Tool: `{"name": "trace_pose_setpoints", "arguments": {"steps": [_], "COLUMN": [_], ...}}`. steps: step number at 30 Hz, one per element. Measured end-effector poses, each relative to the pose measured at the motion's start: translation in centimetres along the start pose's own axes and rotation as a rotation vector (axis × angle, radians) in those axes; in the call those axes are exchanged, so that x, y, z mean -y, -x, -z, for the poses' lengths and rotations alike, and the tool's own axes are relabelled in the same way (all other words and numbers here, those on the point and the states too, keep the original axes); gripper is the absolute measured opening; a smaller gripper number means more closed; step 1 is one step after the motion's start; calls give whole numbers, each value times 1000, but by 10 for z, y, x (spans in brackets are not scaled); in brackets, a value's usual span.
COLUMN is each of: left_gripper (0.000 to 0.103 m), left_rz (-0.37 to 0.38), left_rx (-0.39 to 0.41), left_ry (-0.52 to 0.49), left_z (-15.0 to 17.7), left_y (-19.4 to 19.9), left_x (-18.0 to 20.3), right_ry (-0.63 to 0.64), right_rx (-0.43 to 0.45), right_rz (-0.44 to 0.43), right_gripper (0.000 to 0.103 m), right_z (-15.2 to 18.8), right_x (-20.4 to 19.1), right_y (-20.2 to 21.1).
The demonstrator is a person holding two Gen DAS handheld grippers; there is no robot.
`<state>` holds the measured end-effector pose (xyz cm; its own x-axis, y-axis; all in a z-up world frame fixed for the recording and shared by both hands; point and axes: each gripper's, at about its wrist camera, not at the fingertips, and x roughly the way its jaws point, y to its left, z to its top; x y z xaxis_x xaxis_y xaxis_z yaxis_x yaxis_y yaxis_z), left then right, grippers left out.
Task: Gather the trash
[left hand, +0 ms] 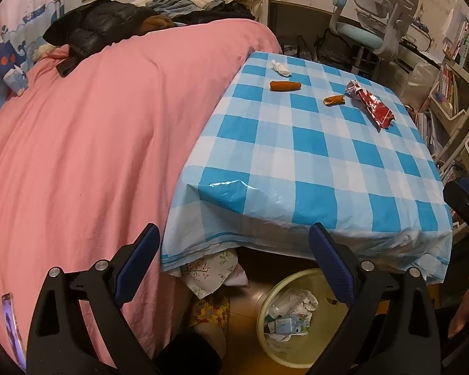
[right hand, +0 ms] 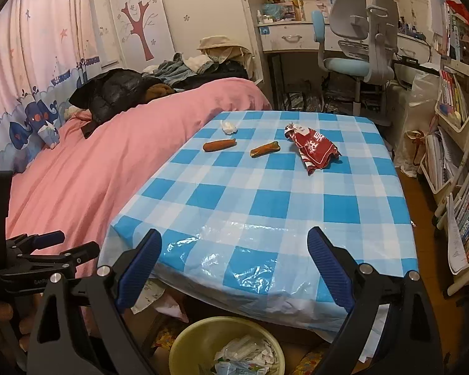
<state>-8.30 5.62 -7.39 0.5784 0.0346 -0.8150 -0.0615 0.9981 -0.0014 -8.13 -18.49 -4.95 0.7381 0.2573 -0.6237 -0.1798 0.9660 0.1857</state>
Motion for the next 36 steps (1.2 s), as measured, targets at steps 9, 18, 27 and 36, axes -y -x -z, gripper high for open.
{"name": "trace_pose_setpoints", "arguments": {"steps": [9,18,27,36], "left_gripper": [92,93,93,93], "left_rz": [-2,-6,-7,-8], "left_rx": [-5,-12,-17,-18], "left_ry": [-5,-8,-15,-15], "left_z": [1,3,3,4], "left_y": [-2,-3,-6,-6], "left_x": [1,1,2,3], "right_ry": [13,12,12,14], "right_rx": [-5,-4,-3,-4], "right_rz": [5,5,5,8], "right_gripper": [90,90,90,90], "right_z": [1,1,1,1], "right_x": [-2,-2,-2,-3], "right_y": [-2,-2,-2,-2]}}
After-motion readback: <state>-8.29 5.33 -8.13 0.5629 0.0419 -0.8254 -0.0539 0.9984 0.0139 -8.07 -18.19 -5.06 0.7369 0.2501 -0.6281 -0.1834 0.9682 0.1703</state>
